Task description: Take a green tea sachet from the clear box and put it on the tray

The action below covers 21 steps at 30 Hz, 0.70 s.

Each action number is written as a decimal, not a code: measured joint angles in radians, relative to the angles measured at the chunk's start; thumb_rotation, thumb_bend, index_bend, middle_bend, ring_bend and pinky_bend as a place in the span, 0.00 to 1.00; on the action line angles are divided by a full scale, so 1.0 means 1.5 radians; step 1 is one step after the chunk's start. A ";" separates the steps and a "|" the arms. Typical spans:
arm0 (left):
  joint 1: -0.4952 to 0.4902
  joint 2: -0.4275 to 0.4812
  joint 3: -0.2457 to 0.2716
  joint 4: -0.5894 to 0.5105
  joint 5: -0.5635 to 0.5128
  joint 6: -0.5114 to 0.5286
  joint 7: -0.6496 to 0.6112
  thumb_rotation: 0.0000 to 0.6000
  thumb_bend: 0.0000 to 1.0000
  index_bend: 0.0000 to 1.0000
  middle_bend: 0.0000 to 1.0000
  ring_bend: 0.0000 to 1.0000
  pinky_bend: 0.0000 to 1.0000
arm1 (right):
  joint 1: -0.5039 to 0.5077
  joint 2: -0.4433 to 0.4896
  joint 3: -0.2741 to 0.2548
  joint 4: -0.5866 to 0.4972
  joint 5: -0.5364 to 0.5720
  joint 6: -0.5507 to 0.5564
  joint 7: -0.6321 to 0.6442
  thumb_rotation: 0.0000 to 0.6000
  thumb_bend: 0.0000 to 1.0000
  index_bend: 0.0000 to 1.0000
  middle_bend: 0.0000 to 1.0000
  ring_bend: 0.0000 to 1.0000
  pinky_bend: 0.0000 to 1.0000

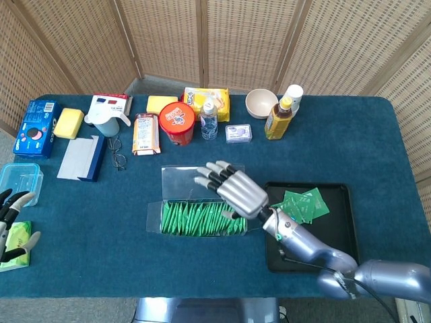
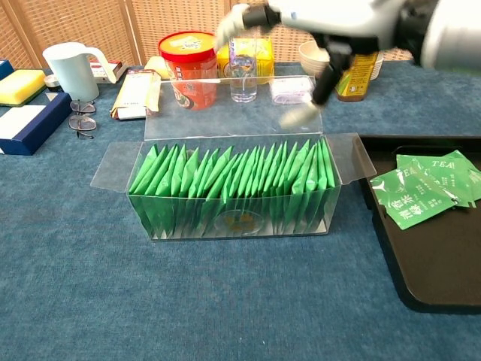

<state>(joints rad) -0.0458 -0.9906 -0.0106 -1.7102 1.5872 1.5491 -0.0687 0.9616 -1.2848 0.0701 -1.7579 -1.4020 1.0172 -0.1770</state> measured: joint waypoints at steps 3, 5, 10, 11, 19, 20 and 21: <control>0.000 0.005 -0.002 -0.008 0.003 0.004 0.008 1.00 0.27 0.14 0.15 0.05 0.25 | -0.009 -0.001 -0.014 0.011 -0.039 -0.007 0.010 1.00 0.12 0.24 0.12 0.08 0.13; 0.000 0.009 -0.003 -0.013 0.005 0.007 0.012 1.00 0.27 0.14 0.15 0.05 0.25 | -0.013 -0.009 -0.017 0.020 -0.051 -0.007 0.010 1.00 0.11 0.26 0.13 0.08 0.13; -0.001 0.017 -0.002 -0.022 0.005 0.005 0.019 1.00 0.27 0.14 0.15 0.05 0.25 | -0.017 -0.043 -0.021 0.051 -0.080 -0.012 -0.004 1.00 0.11 0.29 0.14 0.08 0.13; -0.001 0.017 -0.002 -0.023 0.005 0.005 0.019 1.00 0.27 0.14 0.15 0.05 0.25 | -0.017 -0.048 -0.022 0.056 -0.084 -0.014 -0.009 1.00 0.11 0.29 0.14 0.08 0.13; -0.001 0.017 -0.001 -0.024 0.003 0.002 0.019 1.00 0.27 0.14 0.15 0.05 0.25 | -0.015 -0.072 -0.020 0.078 -0.095 -0.038 -0.035 1.00 0.11 0.30 0.14 0.08 0.13; -0.001 0.017 -0.001 -0.023 0.003 0.001 0.019 1.00 0.27 0.14 0.15 0.05 0.25 | -0.015 -0.073 -0.019 0.079 -0.095 -0.039 -0.036 1.00 0.11 0.30 0.14 0.08 0.13; -0.001 0.017 0.000 -0.023 0.002 0.001 0.019 1.00 0.27 0.14 0.15 0.05 0.25 | -0.015 -0.075 -0.018 0.080 -0.094 -0.042 -0.038 1.00 0.11 0.30 0.14 0.08 0.13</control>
<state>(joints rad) -0.0478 -0.9652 -0.0110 -1.7451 1.5908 1.5499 -0.0402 0.9396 -1.3973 0.0431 -1.6375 -1.5437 0.9542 -0.2337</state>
